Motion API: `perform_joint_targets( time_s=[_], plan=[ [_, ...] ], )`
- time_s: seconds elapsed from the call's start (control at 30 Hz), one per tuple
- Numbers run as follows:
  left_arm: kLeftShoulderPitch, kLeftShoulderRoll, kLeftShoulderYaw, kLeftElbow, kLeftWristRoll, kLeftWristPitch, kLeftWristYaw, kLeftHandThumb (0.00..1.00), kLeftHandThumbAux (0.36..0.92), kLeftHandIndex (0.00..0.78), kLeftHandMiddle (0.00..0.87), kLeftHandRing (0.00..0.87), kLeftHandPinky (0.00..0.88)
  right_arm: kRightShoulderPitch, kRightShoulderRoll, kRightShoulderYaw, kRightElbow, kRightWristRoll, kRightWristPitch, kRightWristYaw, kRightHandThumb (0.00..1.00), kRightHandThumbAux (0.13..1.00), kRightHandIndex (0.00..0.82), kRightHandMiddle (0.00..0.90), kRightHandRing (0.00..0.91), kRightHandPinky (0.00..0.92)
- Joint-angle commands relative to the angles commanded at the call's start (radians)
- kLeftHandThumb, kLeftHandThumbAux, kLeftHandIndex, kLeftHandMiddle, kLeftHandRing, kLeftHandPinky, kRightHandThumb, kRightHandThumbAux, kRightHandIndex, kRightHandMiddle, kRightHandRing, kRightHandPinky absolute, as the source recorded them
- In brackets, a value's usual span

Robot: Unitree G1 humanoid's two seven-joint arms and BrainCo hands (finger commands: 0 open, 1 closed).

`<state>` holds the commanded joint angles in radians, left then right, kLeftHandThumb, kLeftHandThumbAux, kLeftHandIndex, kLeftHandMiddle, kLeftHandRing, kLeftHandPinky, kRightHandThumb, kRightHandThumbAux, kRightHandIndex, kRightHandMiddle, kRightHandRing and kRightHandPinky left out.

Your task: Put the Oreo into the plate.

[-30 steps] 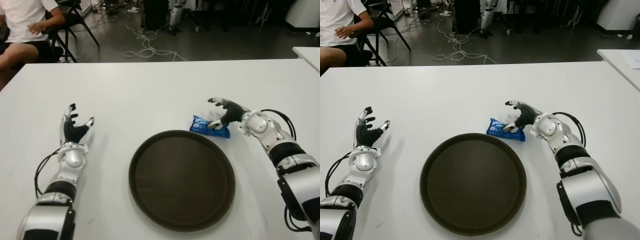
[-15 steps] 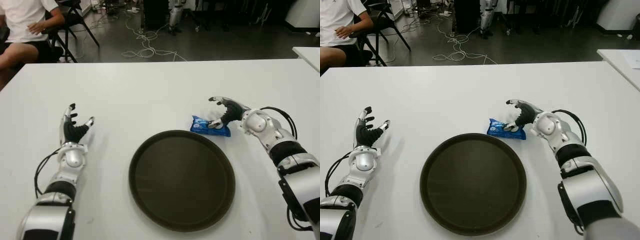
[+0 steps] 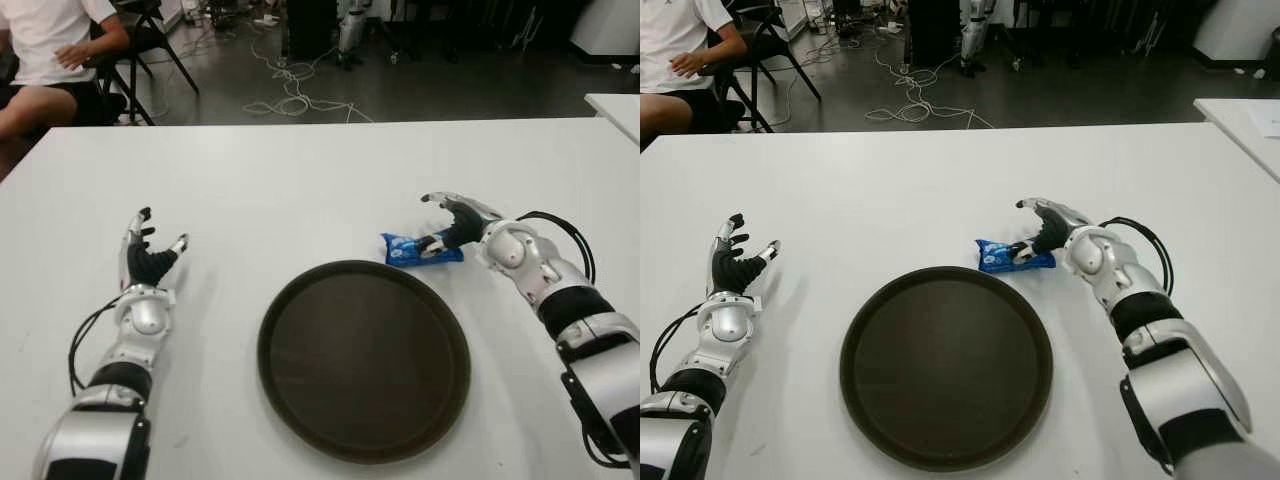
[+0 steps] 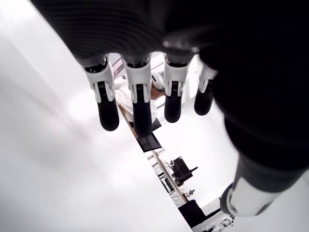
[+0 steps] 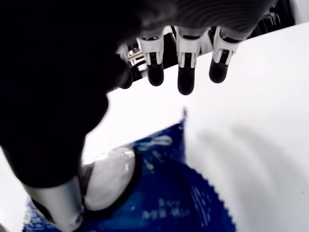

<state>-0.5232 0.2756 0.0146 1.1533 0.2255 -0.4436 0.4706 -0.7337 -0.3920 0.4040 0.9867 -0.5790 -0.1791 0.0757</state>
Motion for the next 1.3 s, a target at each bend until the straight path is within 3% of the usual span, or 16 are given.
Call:
perform_joint_targets(
  time_s=[0.2, 0.67, 0.9, 1.3],
  plan=[
    [-0.001, -0.001, 0.002, 0.004, -0.002, -0.003, 0.0, 0.228, 0.714, 0.077, 0.131, 0.145, 0.162, 0.008, 0.001, 0.002, -0.016, -0.008, 0.019, 0.0, 0.0, 0.789, 0.087, 0.099, 0.096, 0.091],
    [0.003, -0.004, -0.005, -0.007, 0.007, -0.006, 0.014, 0.223, 0.707, 0.078, 0.14, 0.159, 0.207, 0.019, -0.006, 0.01, -0.054, -0.017, 0.047, 0.011, 0.0, 0.772, 0.069, 0.087, 0.081, 0.076],
    [0.004, -0.004, -0.01, -0.009, 0.013, 0.006, 0.024, 0.209, 0.704, 0.076, 0.145, 0.172, 0.23, 0.036, -0.012, 0.012, -0.105, -0.005, 0.035, 0.045, 0.0, 0.812, 0.067, 0.089, 0.08, 0.073],
    [0.002, -0.009, 0.001, -0.01, 0.002, 0.02, 0.012, 0.209, 0.704, 0.072, 0.135, 0.159, 0.205, 0.044, -0.009, 0.026, -0.147, -0.022, 0.066, 0.078, 0.0, 0.805, 0.049, 0.074, 0.062, 0.054]
  ],
)
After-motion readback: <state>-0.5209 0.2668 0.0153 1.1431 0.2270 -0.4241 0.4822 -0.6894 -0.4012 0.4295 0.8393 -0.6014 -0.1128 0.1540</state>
